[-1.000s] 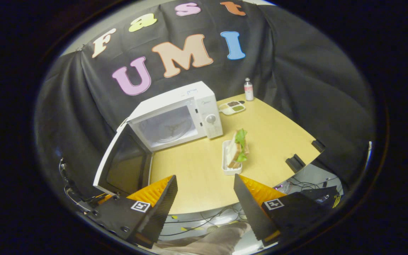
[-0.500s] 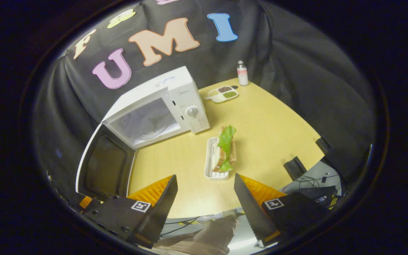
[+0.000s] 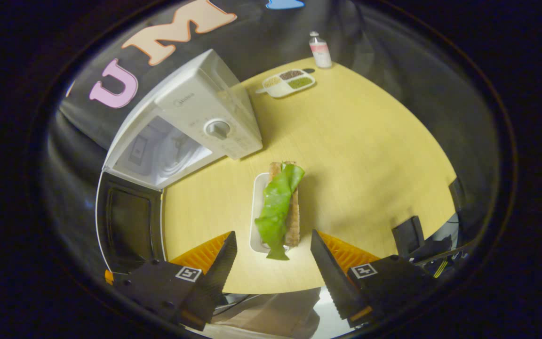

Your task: Open the microwave oven with the left hand, put the food in, and close the microwave oven.

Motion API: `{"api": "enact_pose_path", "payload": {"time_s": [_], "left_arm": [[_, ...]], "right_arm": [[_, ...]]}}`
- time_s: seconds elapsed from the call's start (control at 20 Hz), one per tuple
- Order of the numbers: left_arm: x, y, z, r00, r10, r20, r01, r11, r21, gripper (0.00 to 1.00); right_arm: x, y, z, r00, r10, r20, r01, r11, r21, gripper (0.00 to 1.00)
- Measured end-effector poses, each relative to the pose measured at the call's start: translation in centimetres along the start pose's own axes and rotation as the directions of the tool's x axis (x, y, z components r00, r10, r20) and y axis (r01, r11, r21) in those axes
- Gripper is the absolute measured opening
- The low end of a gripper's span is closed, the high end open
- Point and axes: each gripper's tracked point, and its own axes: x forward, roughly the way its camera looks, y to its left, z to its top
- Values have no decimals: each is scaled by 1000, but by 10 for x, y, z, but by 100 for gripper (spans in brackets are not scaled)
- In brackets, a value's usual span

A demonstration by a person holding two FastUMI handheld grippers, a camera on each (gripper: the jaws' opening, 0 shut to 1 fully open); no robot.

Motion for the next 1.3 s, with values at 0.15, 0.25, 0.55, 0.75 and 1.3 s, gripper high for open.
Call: {"api": "enact_pose_path", "payload": {"time_s": [0.15, 0.25, 0.55, 0.75, 1.3], "left_arm": [[-6, -3, 9, 998, 53, 26, -53, 999, -8, 93], [-10, -5, 13, 995, 88, 38, -88, 996, -3, 93], [-19, -25, 18, 996, 82, 46, -80, 996, -40, 95], [-11, -29, 19, 997, 75, 34, -74, 997, -38, 96], [51, -57, 13, 980, -188, -59, 193, 977, 96, 98]], "right_arm": [[21, -5, 0, 995, -6, -96, 6, 1000, 1, 88], [28, -4, 1, 992, 12, -127, -11, 1000, 13, 85], [30, 2, 8, 984, 86, -156, -68, 991, 113, 37], [29, 6, 14, 988, 96, -125, -77, 987, 144, 30], [-26, 39, 13, 995, 73, 70, -89, 958, 273, 30]]}}
